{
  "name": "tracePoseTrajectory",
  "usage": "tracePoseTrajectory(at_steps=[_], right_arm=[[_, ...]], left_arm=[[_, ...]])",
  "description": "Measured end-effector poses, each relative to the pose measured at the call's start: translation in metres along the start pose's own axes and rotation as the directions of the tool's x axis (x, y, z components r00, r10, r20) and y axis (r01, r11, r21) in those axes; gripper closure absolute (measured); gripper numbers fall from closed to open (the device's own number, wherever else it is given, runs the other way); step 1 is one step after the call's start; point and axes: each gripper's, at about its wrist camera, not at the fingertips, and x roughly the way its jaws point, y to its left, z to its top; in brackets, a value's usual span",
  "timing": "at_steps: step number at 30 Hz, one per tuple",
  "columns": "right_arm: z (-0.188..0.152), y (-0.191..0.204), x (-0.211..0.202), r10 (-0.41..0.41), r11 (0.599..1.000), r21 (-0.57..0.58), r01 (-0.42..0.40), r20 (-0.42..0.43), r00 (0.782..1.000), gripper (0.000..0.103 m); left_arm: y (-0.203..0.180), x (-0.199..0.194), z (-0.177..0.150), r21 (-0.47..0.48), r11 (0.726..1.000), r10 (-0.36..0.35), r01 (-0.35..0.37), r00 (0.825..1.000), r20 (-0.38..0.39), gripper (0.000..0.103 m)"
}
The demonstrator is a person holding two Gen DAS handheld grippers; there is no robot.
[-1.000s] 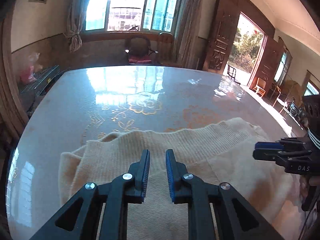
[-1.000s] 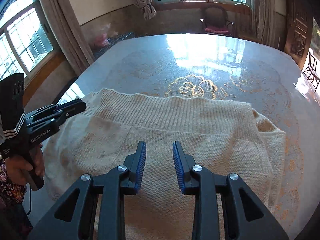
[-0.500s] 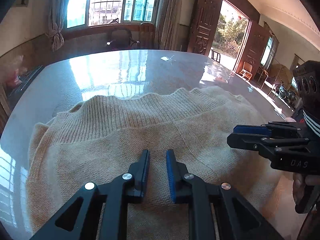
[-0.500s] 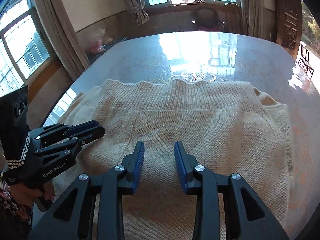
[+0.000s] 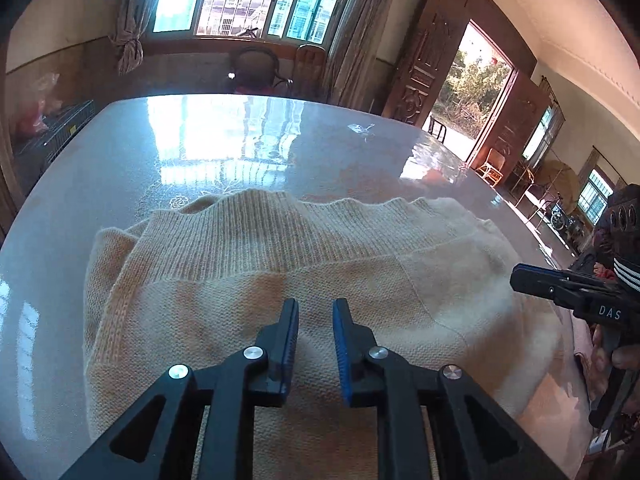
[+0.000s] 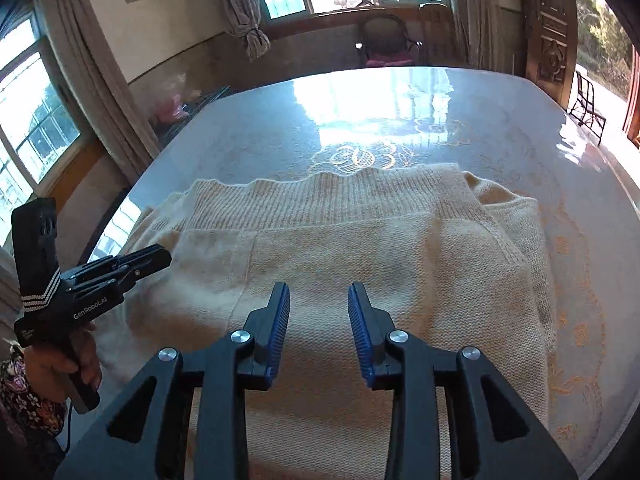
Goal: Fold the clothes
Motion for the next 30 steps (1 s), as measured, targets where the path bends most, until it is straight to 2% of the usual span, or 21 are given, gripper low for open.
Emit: tracePoseTrajectory(at_steps=[4, 7, 9, 12, 14, 15, 18, 20, 22, 23, 24, 28, 30], right_arm=[[-0.019, 0.05, 0.022, -0.051, 0.976, -0.215, 0.037, -0.061, 0.997, 0.069], [-0.05, 0.06, 0.031, -0.124, 0.933, -0.349, 0.085, -0.091, 0.988, 0.069], [-0.062, 0.057, 0.022, -0.103, 0.921, -0.383, 0.071, -0.065, 0.993, 0.066], [-0.054, 0.035, 0.006, 0.023, 0.955, -0.291, -0.05, -0.095, 0.995, 0.064], [-0.04, 0.017, 0.0, 0.113, 0.975, -0.185, -0.122, -0.059, 0.992, 0.064], [-0.034, 0.008, -0.01, 0.124, 0.98, -0.152, -0.128, -0.032, 0.992, 0.063], [-0.013, -0.023, -0.009, 0.077, 0.992, -0.095, -0.077, -0.009, 0.997, 0.063], [0.009, -0.048, 0.003, 0.083, 0.996, -0.035, -0.083, -0.004, 0.997, 0.063], [0.03, -0.072, 0.017, 0.055, 0.999, 0.005, -0.054, -0.026, 0.998, 0.063], [0.038, -0.084, 0.022, 0.032, 0.999, 0.03, -0.032, -0.023, 0.999, 0.063], [0.045, -0.099, 0.025, 0.046, 0.997, 0.069, -0.044, -0.022, 0.999, 0.062], [0.063, -0.155, 0.041, 0.086, 0.976, 0.208, -0.069, -0.07, 0.994, 0.062], [0.065, -0.17, 0.054, 0.11, 0.965, 0.249, -0.077, -0.122, 0.986, 0.062]], left_arm=[[-0.035, 0.011, -0.016, 0.108, 0.994, 0.033, -0.028, 0.999, -0.042, 0.085], [-0.046, 0.003, -0.027, 0.163, 0.983, 0.093, -0.089, 0.995, -0.019, 0.085], [-0.047, -0.004, -0.034, 0.171, 0.979, 0.111, -0.107, 0.994, -0.017, 0.084], [-0.046, -0.016, -0.034, 0.142, 0.981, 0.132, -0.129, 0.991, -0.012, 0.085], [-0.043, -0.025, -0.026, 0.095, 0.985, 0.141, -0.142, 0.99, 0.017, 0.085], [-0.041, -0.025, -0.021, 0.069, 0.987, 0.141, -0.143, 0.99, 0.025, 0.085], [-0.036, -0.009, -0.005, 0.052, 0.983, 0.176, -0.176, 0.984, -0.004, 0.084], [-0.029, 0.004, 0.007, 0.062, 0.973, 0.222, -0.22, 0.975, -0.028, 0.084], [-0.015, 0.014, 0.021, 0.071, 0.96, 0.274, -0.27, 0.961, -0.046, 0.084], [-0.006, 0.017, 0.028, 0.059, 0.956, 0.291, -0.288, 0.955, -0.052, 0.084], [0.006, 0.02, 0.035, 0.033, 0.954, 0.298, -0.297, 0.953, -0.06, 0.084], [0.062, 0.03, 0.052, -0.129, 0.959, 0.239, -0.252, 0.964, -0.113, 0.085], [0.078, 0.037, 0.055, -0.145, 0.959, 0.224, -0.242, 0.966, -0.132, 0.085]])
